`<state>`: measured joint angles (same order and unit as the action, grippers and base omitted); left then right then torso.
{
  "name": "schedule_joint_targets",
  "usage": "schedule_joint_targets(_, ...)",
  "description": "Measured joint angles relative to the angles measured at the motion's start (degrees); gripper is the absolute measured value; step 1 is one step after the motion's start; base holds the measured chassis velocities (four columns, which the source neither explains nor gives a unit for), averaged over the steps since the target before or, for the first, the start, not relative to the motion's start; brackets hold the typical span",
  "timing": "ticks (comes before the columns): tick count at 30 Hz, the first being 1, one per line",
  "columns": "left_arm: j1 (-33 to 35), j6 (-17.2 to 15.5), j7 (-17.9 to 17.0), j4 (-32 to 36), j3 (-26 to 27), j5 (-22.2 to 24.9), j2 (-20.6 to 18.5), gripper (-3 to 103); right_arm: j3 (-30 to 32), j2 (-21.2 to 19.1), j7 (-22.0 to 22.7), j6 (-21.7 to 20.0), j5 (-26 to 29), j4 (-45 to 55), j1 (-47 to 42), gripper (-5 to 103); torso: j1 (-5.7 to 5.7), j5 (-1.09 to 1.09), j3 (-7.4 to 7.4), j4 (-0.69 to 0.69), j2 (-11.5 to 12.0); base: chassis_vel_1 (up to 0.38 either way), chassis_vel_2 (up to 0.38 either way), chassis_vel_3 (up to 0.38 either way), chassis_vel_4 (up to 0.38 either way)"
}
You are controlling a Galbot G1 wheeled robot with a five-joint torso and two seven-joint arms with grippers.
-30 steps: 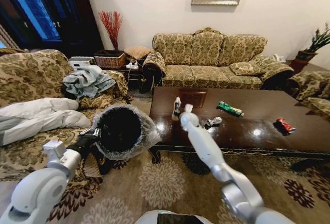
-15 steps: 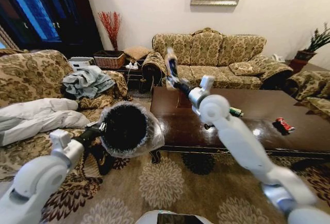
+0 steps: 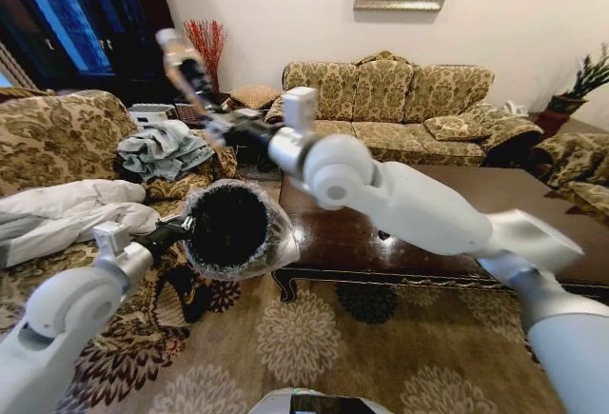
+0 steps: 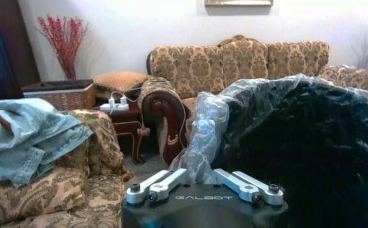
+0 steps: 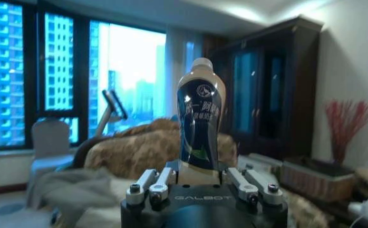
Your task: Move to the front of the table and place the trash on the table into the trash bin.
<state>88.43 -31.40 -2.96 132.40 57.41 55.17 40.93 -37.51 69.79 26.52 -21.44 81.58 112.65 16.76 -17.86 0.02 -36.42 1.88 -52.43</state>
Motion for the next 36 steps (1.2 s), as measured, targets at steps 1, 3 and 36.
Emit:
schedule_joint_targets(1,-0.30,-0.18,-0.01,-0.35,-0.17,0.54,-0.59,1,-1.80,0.23,0.28,-0.02,-0.21,0.24,-0.28,32,-0.01,-0.01,0.00,0.00,0.00,0.000,0.000,0.000,0.000)
schedule_joint_targets(3,-0.72,-0.26,0.02,-0.92,-0.45,1.16,-1.14,1,-4.06,-0.11,-0.02,-0.01,-2.69,0.73,-1.93,32,-0.01,-0.02,-0.01,0.00,0.00,0.000,0.000,0.000,0.000)
schedule_joint_targets(36,-1.08,-0.73,0.10,-0.23,1.06,2.08,0.15,1,-6.68,-3.60,-0.79,-1.44,-12.81,3.69,-12.19,84,-0.01,-0.01,0.00,0.01,0.01,0.000,0.000,0.000,0.000)
